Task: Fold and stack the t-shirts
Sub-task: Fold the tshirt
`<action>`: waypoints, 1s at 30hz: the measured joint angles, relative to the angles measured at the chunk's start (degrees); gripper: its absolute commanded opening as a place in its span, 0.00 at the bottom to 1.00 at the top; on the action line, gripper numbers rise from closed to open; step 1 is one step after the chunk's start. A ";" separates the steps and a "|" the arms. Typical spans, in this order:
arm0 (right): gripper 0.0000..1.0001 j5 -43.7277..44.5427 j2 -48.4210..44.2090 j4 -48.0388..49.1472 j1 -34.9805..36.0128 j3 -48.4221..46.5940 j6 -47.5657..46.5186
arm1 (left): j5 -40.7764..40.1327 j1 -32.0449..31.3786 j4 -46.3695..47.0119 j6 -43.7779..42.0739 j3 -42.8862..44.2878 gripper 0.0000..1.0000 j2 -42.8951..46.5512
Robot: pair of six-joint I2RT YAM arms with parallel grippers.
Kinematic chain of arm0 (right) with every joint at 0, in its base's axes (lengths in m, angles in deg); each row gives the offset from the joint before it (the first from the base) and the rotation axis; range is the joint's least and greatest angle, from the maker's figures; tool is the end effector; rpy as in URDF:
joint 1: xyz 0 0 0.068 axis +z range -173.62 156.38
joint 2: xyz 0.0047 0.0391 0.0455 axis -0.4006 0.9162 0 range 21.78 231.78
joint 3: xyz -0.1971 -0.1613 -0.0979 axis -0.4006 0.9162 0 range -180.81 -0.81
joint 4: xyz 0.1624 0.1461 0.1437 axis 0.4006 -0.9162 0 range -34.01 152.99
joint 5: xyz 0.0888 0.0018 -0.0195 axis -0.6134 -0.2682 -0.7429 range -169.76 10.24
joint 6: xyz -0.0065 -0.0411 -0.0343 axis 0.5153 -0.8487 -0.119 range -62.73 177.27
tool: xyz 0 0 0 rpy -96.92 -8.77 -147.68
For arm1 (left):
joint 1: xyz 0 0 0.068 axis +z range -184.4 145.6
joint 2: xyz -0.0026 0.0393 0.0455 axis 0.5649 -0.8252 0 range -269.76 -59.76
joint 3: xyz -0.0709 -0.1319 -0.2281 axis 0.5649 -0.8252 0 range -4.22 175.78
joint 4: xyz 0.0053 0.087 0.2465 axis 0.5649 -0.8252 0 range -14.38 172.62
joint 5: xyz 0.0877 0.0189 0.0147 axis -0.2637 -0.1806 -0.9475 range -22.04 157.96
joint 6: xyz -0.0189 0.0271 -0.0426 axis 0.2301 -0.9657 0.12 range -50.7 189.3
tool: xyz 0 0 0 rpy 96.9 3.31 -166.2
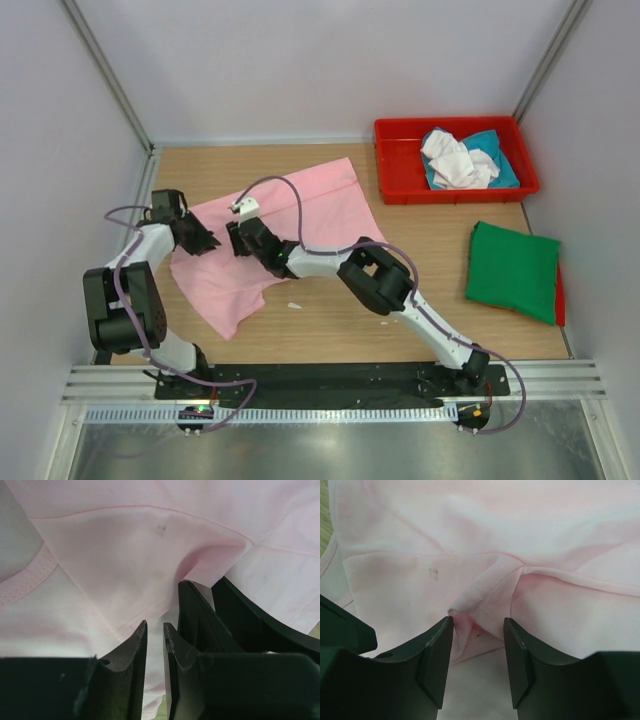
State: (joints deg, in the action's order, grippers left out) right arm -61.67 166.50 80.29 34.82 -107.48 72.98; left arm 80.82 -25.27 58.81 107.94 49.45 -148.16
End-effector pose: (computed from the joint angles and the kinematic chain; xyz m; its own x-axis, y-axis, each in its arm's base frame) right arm 0.3059 0.4768 0.1239 -0.3568 -0.0889 -0.9300 -0.5832 0.7988 0.1474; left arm 0.3024 0.0405 0.1945 -0.6329 -0.7182 -0.2891 -0.5570 0.6818 -0.4742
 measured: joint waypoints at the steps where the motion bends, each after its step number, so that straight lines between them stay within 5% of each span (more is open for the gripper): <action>1: 0.51 -0.02 -0.55 0.11 0.00 0.74 -0.07 | 0.00 0.00 0.04 0.00 -0.15 0.19 -0.11; 13: 0.50 0.70 -8.07 0.44 0.00 6.93 -3.30 | -0.07 0.00 0.46 0.52 -1.09 0.10 -1.88; 30: 0.48 1.16 -6.84 -2.67 0.00 5.44 -12.81 | -1.33 0.00 0.22 1.44 -1.16 0.00 -4.74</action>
State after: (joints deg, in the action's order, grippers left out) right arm -60.51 159.66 77.63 34.82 -102.04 60.17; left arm 79.49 -25.27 59.03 109.38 48.29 -152.90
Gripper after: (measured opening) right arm 0.484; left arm 0.004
